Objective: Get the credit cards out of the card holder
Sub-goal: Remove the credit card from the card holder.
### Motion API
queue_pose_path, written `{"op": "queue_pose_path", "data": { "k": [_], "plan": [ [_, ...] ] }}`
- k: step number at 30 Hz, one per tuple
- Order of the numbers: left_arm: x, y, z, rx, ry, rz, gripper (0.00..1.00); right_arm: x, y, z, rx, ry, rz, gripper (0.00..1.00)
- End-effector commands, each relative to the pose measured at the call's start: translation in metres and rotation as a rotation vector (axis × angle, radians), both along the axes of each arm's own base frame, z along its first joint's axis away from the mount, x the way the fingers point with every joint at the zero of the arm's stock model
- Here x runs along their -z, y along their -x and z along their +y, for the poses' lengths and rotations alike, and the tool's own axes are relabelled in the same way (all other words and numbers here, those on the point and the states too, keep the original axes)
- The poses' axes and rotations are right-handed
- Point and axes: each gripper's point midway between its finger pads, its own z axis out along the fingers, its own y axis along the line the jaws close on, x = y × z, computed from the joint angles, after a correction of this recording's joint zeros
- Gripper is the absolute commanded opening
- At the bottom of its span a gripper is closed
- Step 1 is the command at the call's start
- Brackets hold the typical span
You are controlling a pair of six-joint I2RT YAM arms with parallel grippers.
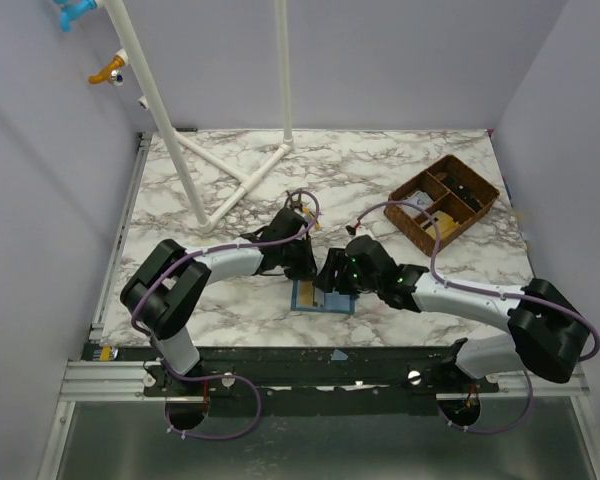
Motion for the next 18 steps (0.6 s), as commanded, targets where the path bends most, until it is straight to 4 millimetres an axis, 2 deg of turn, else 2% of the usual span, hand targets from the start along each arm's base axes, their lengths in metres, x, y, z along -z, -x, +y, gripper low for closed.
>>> {"op": "queue_pose_path", "data": {
  "k": [1, 6, 11, 14, 18],
  "plan": [
    [-0.014, 0.001, -0.016, 0.039, 0.058, -0.013, 0.00, -0.019, -0.003, -0.016, 0.049, 0.042, -0.026, 0.60],
    [-0.021, 0.010, -0.025, 0.064, 0.092, 0.002, 0.00, -0.040, -0.002, -0.032, 0.100, 0.035, -0.058, 0.68],
    [-0.022, 0.015, -0.038, 0.088, 0.110, 0.021, 0.00, -0.061, 0.000, -0.048, 0.150, 0.022, -0.092, 0.83],
    [-0.017, 0.016, -0.044, 0.097, 0.111, 0.038, 0.00, -0.066, 0.001, -0.054, 0.174, 0.017, -0.100, 0.90],
    [-0.006, 0.017, -0.048, 0.089, 0.098, 0.070, 0.00, -0.066, 0.003, -0.059, 0.189, 0.016, -0.097, 0.91]
  ]
}}
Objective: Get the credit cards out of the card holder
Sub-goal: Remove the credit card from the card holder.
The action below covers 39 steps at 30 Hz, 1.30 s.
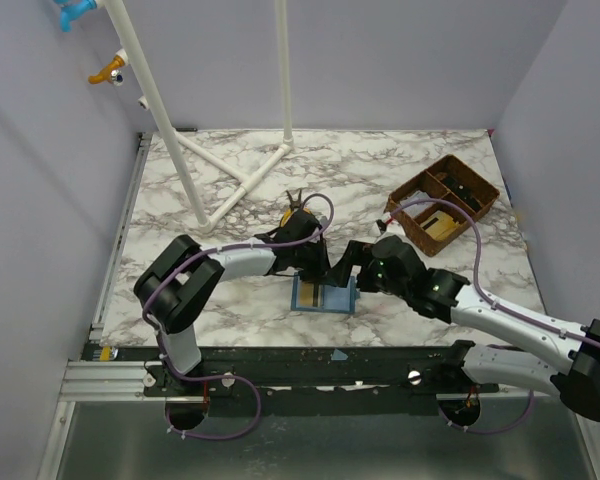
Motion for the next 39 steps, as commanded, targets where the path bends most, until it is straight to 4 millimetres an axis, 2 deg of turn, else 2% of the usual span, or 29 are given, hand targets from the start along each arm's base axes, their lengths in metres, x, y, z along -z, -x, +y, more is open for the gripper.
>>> {"op": "queue_pose_path", "data": {
  "k": [1, 10, 20, 29, 34, 39],
  "plan": [
    [0.006, 0.000, -0.013, 0.008, 0.019, 0.034, 0.00, -0.001, -0.001, -0.014, 0.059, 0.029, 0.007, 0.91],
    [0.025, -0.001, -0.014, -0.013, -0.014, 0.074, 0.00, 0.001, 0.002, -0.015, 0.061, 0.017, 0.020, 0.91],
    [0.005, -0.003, -0.015, -0.002, 0.011, 0.033, 0.00, -0.003, 0.002, -0.008, 0.046, -0.001, 0.028, 0.92],
    [-0.011, -0.002, -0.008, -0.002, 0.019, -0.004, 0.00, -0.007, 0.004, 0.000, 0.026, -0.047, 0.042, 0.92],
    [-0.015, -0.003, 0.005, -0.023, 0.009, -0.022, 0.00, -0.007, 0.005, 0.012, 0.004, -0.073, 0.065, 0.92],
    [-0.012, -0.005, 0.037, -0.084, 0.002, -0.027, 0.00, 0.001, 0.004, 0.024, -0.023, -0.083, 0.100, 0.91]
  ]
}}
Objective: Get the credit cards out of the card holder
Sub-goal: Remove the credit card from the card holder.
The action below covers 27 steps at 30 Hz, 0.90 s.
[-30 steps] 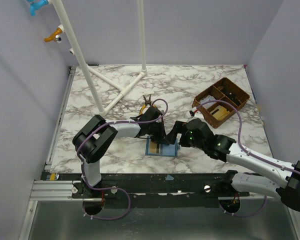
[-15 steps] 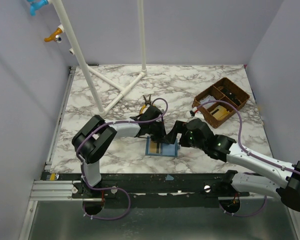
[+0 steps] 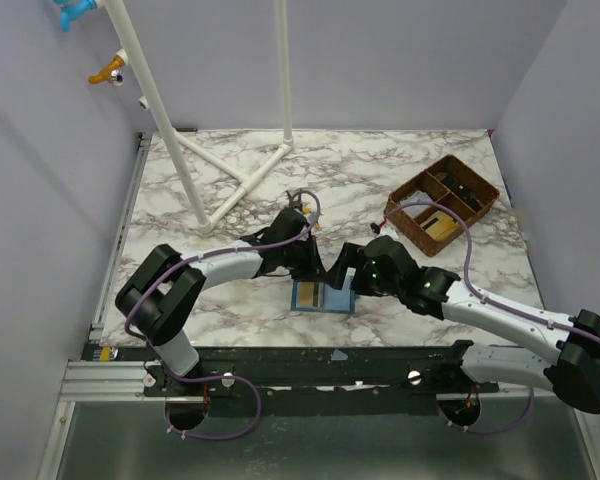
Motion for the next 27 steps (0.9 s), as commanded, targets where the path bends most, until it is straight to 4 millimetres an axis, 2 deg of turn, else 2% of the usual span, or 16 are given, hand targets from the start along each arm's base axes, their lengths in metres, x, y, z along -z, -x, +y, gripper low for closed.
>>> {"op": "queue_pose_path", "data": {
  "k": [1, 4, 8, 11, 15, 17, 23, 27],
  "plan": [
    [0.005, -0.001, 0.039, -0.065, -0.037, -0.020, 0.00, -0.011, -0.004, 0.021, -0.035, -0.071, 0.011, 0.91],
    [0.008, 0.002, 0.058, -0.084, -0.056, -0.030, 0.01, -0.008, -0.005, 0.030, -0.052, -0.095, 0.017, 0.89],
    [0.012, 0.006, 0.073, -0.099, -0.070, -0.034, 0.01, 0.002, -0.007, 0.044, -0.075, -0.115, 0.051, 0.86],
    [0.014, 0.008, 0.074, -0.090, -0.065, -0.028, 0.01, 0.012, -0.006, 0.054, -0.100, -0.124, 0.087, 0.84],
    [0.016, 0.010, 0.076, -0.098, -0.072, -0.021, 0.01, 0.025, -0.005, 0.061, -0.111, -0.123, 0.121, 0.74],
    [0.020, 0.010, 0.078, -0.106, -0.084, -0.015, 0.00, 0.025, -0.008, 0.067, -0.117, -0.145, 0.117, 0.71],
    [0.024, 0.009, 0.088, -0.147, -0.109, -0.024, 0.00, 0.036, -0.010, 0.069, -0.101, -0.140, 0.142, 0.55],
    [0.026, 0.009, 0.091, -0.148, -0.124, -0.033, 0.00, 0.046, -0.011, 0.064, -0.078, -0.127, 0.159, 0.51]
  ]
}}
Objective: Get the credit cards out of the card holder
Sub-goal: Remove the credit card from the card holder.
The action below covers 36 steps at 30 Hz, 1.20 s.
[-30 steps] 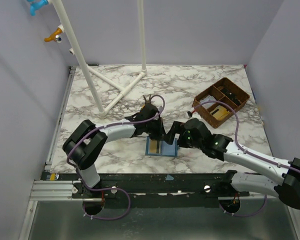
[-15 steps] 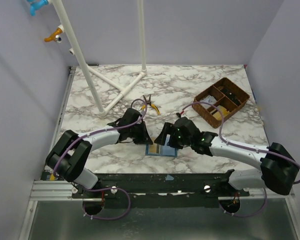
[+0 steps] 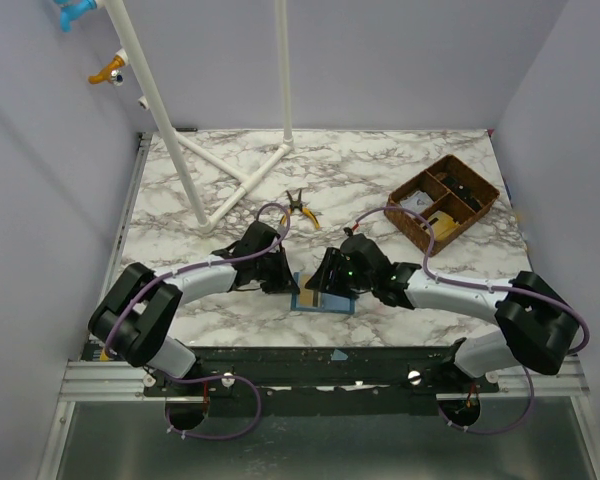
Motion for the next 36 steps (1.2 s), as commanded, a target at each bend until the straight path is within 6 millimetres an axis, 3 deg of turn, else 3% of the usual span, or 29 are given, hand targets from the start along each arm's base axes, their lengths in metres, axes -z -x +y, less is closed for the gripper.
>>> {"op": "queue_pose_path", "data": {
  "k": [1, 15, 22, 36],
  "plan": [
    [-0.002, -0.006, 0.006, -0.018, -0.022, -0.048, 0.00, 0.000, -0.008, 0.003, 0.021, -0.028, 0.003, 0.49],
    [0.013, -0.006, 0.004, -0.019, -0.033, 0.004, 0.00, 0.032, -0.012, -0.019, 0.101, 0.014, 0.042, 0.41],
    [0.017, -0.005, 0.004, -0.020, -0.042, 0.021, 0.00, 0.044, -0.010, -0.018, 0.091, 0.014, 0.070, 0.39],
    [0.026, -0.004, 0.005, -0.019, -0.067, 0.052, 0.00, 0.049, -0.012, -0.027, 0.106, -0.024, 0.090, 0.31]
  ]
}}
